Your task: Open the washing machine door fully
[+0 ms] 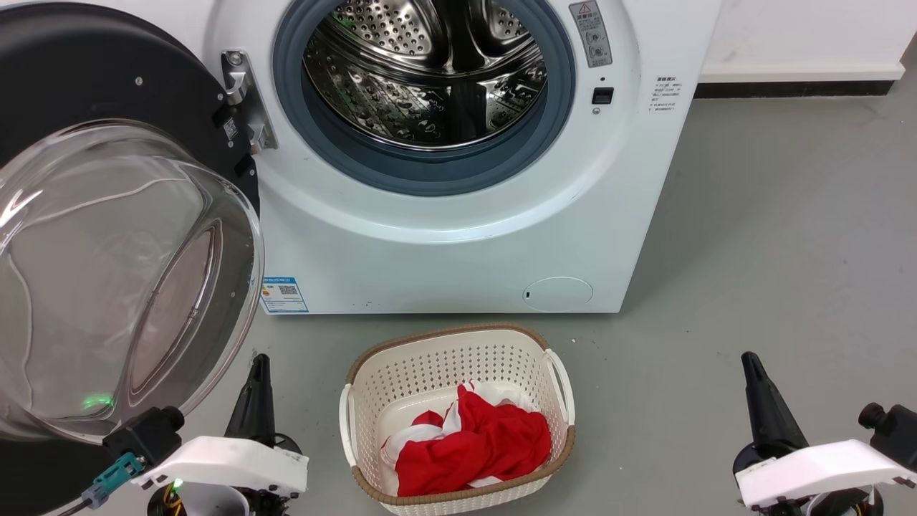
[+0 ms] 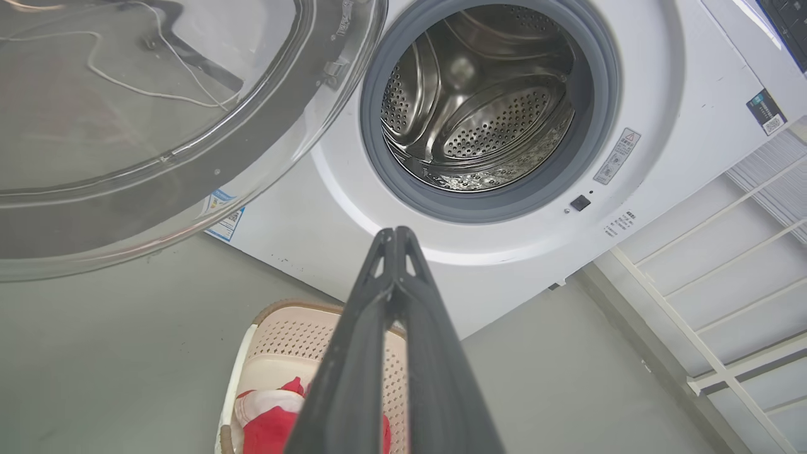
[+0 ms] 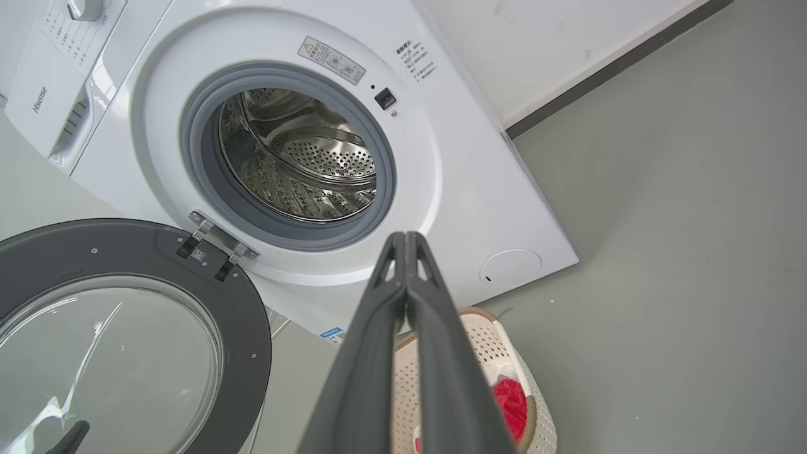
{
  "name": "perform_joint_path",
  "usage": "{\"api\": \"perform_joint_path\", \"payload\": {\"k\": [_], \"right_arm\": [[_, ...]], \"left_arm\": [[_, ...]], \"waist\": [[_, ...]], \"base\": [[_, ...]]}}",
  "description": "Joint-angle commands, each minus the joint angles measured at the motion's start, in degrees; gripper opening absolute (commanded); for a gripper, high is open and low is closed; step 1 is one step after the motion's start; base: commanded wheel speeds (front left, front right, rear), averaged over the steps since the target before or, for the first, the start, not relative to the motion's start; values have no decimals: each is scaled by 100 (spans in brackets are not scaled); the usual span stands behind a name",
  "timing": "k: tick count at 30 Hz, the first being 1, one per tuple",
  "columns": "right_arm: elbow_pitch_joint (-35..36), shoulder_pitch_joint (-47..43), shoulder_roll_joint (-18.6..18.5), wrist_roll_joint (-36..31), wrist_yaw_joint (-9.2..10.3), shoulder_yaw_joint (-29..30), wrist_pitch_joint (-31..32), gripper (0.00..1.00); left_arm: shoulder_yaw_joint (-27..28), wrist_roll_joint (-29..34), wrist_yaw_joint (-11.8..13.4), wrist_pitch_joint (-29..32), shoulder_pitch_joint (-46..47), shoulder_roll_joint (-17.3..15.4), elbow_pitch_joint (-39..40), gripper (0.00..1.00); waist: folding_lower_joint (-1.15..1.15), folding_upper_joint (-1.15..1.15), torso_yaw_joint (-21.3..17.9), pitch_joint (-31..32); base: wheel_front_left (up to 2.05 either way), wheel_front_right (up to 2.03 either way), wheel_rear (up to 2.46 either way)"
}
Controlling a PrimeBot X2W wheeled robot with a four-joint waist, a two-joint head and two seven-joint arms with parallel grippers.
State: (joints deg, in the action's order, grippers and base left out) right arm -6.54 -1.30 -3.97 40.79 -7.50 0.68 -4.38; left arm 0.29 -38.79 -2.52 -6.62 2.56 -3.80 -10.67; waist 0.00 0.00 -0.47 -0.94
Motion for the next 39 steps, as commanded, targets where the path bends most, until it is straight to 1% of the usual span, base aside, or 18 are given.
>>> {"api": "perform_joint_path", "payload": {"k": [1, 20, 39], "right_arm": [[21, 177, -56, 271, 0, 17, 34, 0], [-189, 341, -79, 1739, 0, 89, 264, 0], [-362, 480, -81, 2883, 1, 167, 463, 0]], "left_arm": [[43, -253, -33, 56, 154, -9, 49, 0], [213, -1707, -169, 418, 225, 18, -61, 0], [346, -2855, -277, 706, 294, 41, -145, 0]], "waist": [[0, 0, 1, 2], [0, 0, 11, 17], [0, 0, 20, 32]], "base": [[0, 0, 0], [0, 0, 0], [0, 0, 0]]}}
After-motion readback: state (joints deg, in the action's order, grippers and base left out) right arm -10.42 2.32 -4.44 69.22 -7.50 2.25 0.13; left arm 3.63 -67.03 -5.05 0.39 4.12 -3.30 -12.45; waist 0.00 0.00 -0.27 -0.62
